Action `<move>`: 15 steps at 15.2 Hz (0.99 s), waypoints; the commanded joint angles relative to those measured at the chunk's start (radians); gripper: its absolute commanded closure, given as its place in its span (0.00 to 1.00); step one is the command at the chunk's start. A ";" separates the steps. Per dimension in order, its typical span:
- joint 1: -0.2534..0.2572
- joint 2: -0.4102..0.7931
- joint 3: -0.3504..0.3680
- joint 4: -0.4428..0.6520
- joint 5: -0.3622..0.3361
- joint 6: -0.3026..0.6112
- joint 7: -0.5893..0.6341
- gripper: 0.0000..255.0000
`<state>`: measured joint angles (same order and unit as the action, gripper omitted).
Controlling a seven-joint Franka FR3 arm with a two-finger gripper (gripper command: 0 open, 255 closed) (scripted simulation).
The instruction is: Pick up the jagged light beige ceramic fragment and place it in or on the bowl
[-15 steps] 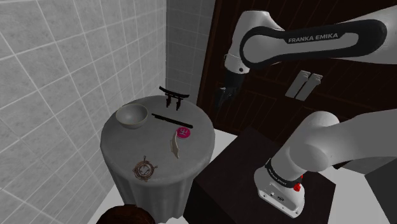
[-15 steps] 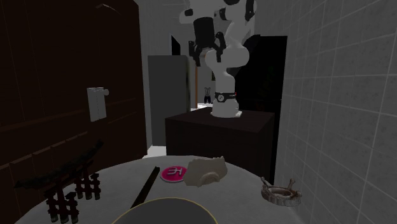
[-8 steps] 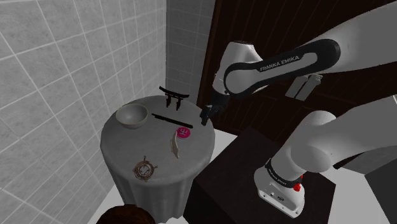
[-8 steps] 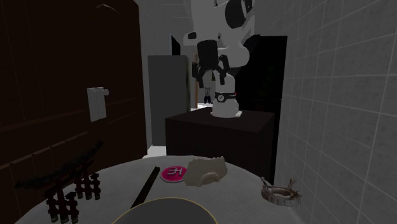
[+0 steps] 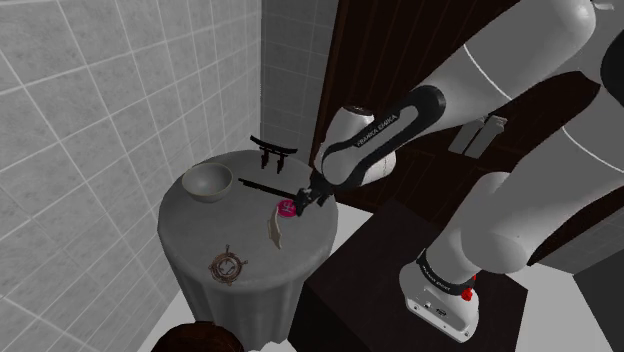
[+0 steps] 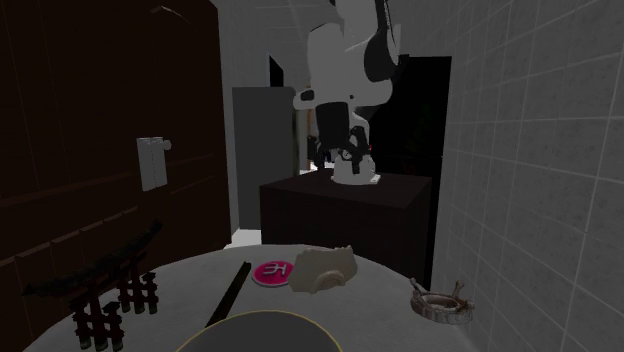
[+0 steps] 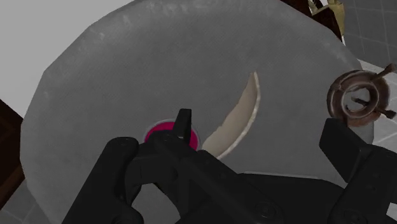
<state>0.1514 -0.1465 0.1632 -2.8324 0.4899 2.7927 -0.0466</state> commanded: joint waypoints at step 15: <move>-0.284 0.778 0.430 0.385 0.580 0.597 -0.550 0.00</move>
<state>-0.1224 0.6078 0.5828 -2.4567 1.0779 3.3730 -0.5946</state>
